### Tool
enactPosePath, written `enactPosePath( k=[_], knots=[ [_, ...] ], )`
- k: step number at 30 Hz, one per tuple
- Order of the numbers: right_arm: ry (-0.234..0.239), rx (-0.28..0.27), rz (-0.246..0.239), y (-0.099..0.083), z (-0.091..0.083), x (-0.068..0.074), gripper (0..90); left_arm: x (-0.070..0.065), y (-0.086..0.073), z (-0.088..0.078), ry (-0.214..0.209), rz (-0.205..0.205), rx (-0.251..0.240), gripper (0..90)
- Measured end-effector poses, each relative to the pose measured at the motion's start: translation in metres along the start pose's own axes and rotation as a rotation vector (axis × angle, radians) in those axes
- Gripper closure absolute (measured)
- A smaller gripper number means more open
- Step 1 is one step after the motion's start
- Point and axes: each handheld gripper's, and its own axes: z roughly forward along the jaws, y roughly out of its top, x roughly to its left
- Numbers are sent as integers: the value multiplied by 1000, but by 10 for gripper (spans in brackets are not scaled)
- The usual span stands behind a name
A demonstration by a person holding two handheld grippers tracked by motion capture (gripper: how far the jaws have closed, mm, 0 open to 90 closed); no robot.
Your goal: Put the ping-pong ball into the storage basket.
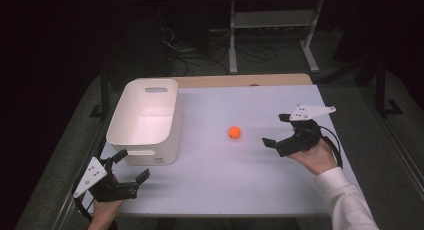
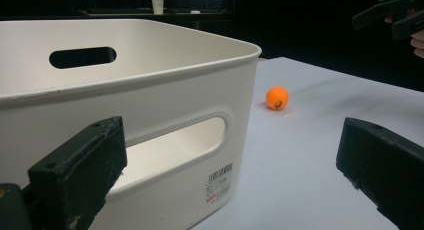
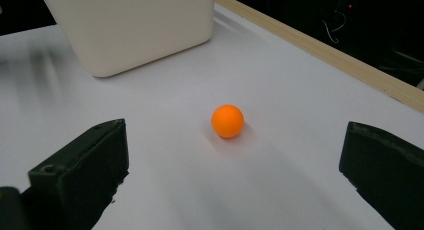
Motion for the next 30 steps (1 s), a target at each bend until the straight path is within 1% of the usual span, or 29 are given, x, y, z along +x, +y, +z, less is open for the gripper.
enactPosePath(
  k=[1,4,5,6,7,11,12,13,16,19,26,30],
  knots=[
    [2,7,-6,2,2,0,0,0,0,0,-1,1,1,0],
    [4,18,-3,4,4,0,0,0,0,0,-1,4,6,0],
    [4,21,-12,5,5,-1,0,0,0,0,-1,2,5,0],
    [5,26,-10,7,6,-1,0,1,0,0,1,10,13,0],
    [2,33,-18,9,7,-2,0,0,0,0,-1,1,6,0],
    [3,42,-28,13,9,-4,0,0,0,0,-2,-3,3,0],
    [2,50,-27,14,11,-4,0,0,0,0,-3,-4,2,0],
    [-1,73,-25,15,13,-5,0,1,0,0,-1,7,12,0],
    [-1,85,-31,17,16,-7,0,1,0,0,-3,4,8,0],
    [2,98,-25,20,19,-8,0,1,0,0,-3,3,8,0],
    [19,107,-8,30,25,-17,0,1,0,0,1,6,12,0],
    [19,122,-8,35,30,-22,0,1,0,0,2,1,11,0]
  ],
)
